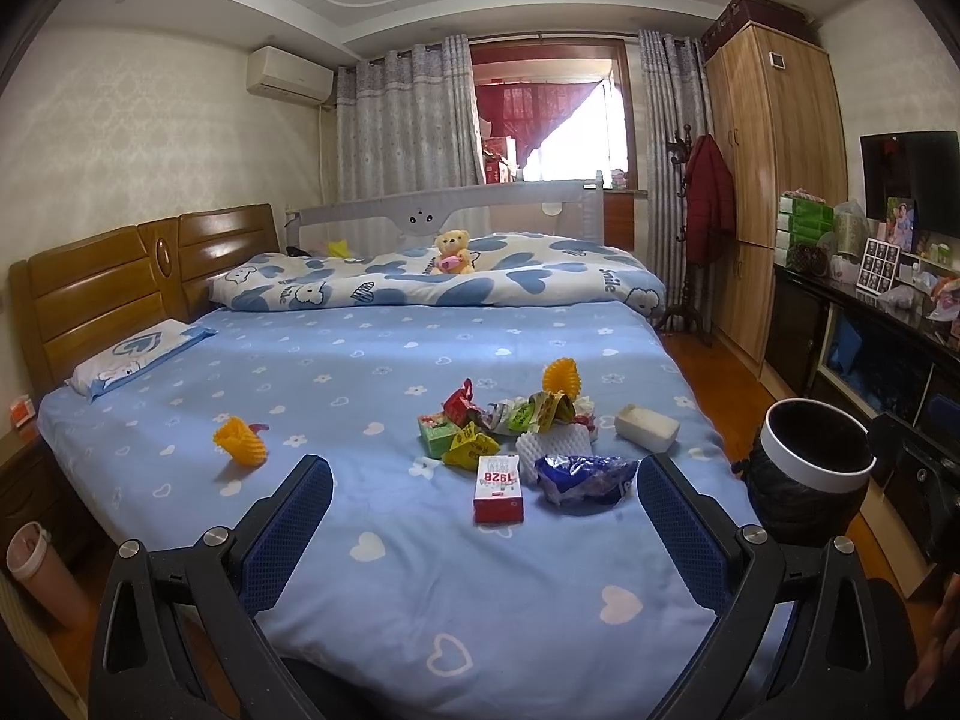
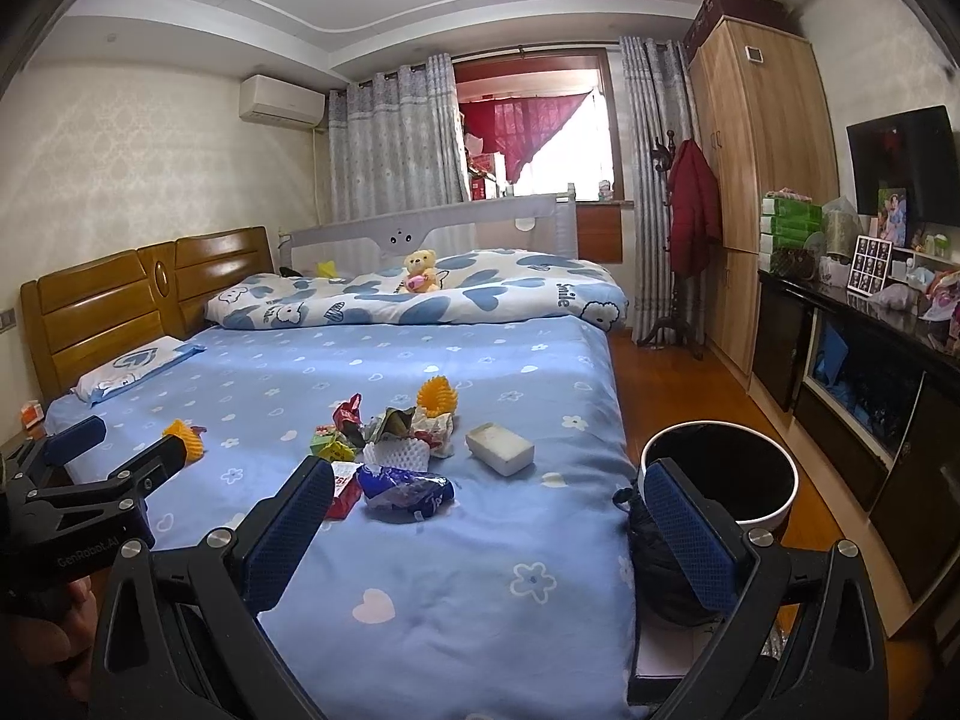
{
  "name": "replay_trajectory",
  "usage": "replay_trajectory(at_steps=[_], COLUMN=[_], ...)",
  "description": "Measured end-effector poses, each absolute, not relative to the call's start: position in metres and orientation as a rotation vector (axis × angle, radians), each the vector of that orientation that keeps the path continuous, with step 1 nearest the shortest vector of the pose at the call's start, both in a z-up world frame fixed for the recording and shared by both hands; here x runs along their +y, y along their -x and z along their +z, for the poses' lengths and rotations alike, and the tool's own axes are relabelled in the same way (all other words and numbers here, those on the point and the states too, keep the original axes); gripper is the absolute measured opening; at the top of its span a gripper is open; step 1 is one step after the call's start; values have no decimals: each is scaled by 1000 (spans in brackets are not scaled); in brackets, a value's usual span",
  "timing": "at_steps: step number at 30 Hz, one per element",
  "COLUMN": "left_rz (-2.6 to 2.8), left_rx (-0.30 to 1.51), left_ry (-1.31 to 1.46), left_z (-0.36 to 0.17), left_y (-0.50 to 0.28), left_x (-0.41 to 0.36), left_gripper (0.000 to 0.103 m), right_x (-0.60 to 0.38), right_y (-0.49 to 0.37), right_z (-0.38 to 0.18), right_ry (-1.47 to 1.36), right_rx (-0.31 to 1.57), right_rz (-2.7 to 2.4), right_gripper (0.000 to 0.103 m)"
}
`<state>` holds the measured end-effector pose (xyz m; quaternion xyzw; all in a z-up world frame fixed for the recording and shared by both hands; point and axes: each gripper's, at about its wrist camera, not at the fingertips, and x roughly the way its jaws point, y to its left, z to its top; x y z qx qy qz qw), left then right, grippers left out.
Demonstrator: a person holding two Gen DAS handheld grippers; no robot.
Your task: Collect trash
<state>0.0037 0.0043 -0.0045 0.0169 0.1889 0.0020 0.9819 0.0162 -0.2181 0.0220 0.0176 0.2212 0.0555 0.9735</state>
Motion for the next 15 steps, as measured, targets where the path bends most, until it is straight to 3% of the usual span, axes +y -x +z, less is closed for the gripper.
replay_trajectory(at_steps=[15], left_rz=[4], left_rx=[380], left_ry=[-37], left_z=[-5], left_y=[-4], left_x=[1], left_gripper=[102], right_x=[-215], right_y=[-19], right_z=[16], right_ry=[-41], right_rx=[458], right_rz=[122], right_gripper=[103])
